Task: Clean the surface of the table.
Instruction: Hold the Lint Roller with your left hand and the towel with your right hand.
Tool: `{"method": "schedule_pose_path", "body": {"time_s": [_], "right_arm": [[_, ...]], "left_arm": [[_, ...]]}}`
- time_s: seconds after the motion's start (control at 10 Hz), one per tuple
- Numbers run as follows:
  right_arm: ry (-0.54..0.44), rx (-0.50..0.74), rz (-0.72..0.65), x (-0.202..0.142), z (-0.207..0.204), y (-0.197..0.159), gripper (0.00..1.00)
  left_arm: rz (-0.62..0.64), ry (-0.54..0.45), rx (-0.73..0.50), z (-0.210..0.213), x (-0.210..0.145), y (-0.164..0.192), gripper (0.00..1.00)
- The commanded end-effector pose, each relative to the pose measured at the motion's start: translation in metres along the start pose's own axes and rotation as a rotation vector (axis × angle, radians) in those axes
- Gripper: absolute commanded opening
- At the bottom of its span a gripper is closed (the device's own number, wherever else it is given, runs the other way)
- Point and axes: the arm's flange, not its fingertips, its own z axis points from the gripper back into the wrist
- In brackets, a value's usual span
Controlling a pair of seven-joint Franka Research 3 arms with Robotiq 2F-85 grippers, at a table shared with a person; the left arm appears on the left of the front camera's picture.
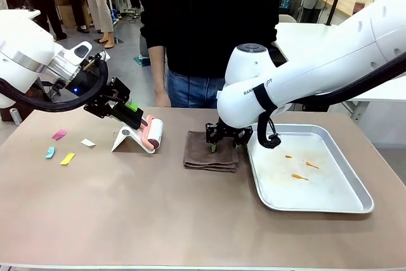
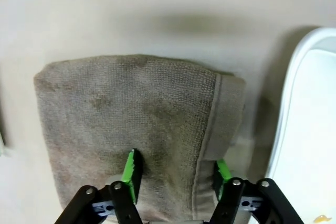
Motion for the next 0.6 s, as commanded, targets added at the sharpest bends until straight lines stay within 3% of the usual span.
{"method": "schedule_pose_path", "body": {"time_s": [0.0,0.1,0.3,0.5], "right_arm": [[-0.031,-0.027,-0.021,-0.001,-0.0065,0.004,0.0],[-0.029,-0.025,-0.014,-0.0009,-0.0065,0.0042,0.0],[-0.021,-0.026,-0.01,-0.0008,-0.006,0.0035,0.0],[-0.018,-0.022,-0.01,-0.0012,-0.0061,0.0022,0.0]], "left_arm": [[0.027,-0.013,0.041,0.0026,0.002,-0.0074,0.0],[0.032,-0.029,0.048,0.0043,0.0022,-0.0085,0.15],[0.033,-0.05,0.046,0.0055,0.0019,-0.011,0.0],[0.033,-0.044,0.042,0.0064,0.0023,-0.0109,0.0]]}}
